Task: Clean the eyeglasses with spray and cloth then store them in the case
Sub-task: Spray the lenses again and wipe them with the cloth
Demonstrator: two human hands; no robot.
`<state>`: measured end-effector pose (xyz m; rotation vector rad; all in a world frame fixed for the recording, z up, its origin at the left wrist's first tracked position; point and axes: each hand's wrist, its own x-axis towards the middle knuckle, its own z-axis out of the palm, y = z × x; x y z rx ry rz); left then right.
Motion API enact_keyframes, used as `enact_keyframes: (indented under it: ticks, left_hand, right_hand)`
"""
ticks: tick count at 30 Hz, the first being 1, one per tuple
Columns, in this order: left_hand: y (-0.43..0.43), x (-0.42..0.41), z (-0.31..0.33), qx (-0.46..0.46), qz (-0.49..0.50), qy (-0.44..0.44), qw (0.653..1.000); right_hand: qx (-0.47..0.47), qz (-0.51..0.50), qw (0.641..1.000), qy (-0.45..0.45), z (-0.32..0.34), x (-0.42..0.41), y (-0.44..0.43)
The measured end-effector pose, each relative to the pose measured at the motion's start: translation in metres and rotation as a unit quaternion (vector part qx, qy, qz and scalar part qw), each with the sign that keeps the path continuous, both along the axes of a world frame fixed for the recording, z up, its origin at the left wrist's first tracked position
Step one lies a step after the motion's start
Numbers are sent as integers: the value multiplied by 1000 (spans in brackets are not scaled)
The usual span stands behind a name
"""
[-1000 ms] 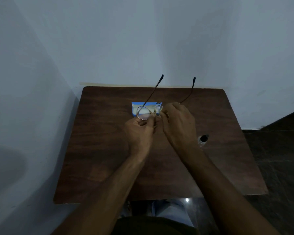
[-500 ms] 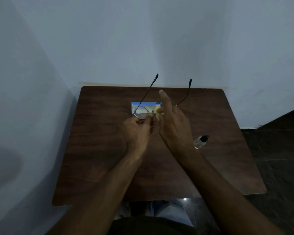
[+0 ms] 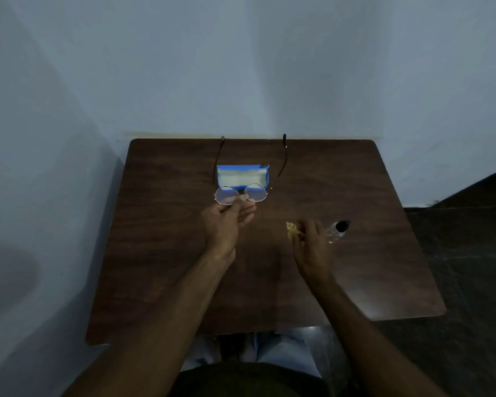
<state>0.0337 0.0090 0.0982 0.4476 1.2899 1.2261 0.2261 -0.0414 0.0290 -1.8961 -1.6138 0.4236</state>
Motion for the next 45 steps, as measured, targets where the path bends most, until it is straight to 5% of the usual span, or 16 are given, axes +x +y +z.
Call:
enact_keyframes:
  ticks: [5,10,17,28,33,36,41,45]
  left_hand:
    - [-16,10,-7,-20,-29,-32,999]
    - [-21,18,-2,-24,-42,-29,998]
    - [-25,24,3,-23,-42,-26,998]
    - [-31,33,27,-1,-50,-21,998]
    - [-32,23,51,9,-33,-41,999]
    - [-31,18,65,7,-26,-56,998]
    - [-26,20,92,14,-4,-64,998]
    - [-22,28,110,13,14,-68,998]
  right_hand:
    - [-147,13,985,-94,-54,32,-3]
    - [-117,35,990,-64,-61,42,-21]
    - [-27,-244,967,74,-44,65,-56]
    - [-80,-132,978,141,-60,88,6]
    - [6,-60,974,217,0,60,1]
    - [46,4,944,326,52,36,-3]
    - [76,81,829,549,128,10,5]
    - [30,133,784,606,162,10,12]
